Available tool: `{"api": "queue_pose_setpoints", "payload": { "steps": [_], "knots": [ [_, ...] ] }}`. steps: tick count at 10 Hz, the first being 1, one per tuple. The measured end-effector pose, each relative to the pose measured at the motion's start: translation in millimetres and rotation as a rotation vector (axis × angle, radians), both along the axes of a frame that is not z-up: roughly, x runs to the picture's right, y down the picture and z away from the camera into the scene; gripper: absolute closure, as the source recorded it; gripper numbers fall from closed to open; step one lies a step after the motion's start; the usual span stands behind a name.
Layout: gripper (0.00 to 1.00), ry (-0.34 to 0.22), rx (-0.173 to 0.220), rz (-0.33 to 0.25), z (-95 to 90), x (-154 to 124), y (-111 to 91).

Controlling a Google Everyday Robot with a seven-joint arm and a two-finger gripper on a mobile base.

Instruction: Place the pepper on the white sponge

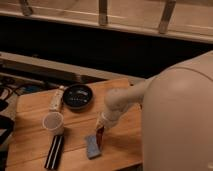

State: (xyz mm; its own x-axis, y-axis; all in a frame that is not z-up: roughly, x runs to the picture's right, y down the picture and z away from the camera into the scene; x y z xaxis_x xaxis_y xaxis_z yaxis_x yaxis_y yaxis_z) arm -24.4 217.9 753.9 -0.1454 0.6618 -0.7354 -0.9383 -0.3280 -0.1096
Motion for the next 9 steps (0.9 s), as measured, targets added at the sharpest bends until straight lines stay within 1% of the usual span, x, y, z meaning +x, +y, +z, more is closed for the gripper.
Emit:
{"api": "queue_pose_setpoints", "payload": {
  "steps": [3,5,8,9],
  "knots": [
    [0.92,-0.006,-0.006,-0.031,-3.1,-7,2],
    [0.92,0.003,-0.01,-0.036,-5.5,-7,3],
    [0.92,-0.004,-0.015,-0.073,-9.8,-24,8],
    [0.92,0.001,-0.017,-0.08,-9.8,-24,8]
  ]
}}
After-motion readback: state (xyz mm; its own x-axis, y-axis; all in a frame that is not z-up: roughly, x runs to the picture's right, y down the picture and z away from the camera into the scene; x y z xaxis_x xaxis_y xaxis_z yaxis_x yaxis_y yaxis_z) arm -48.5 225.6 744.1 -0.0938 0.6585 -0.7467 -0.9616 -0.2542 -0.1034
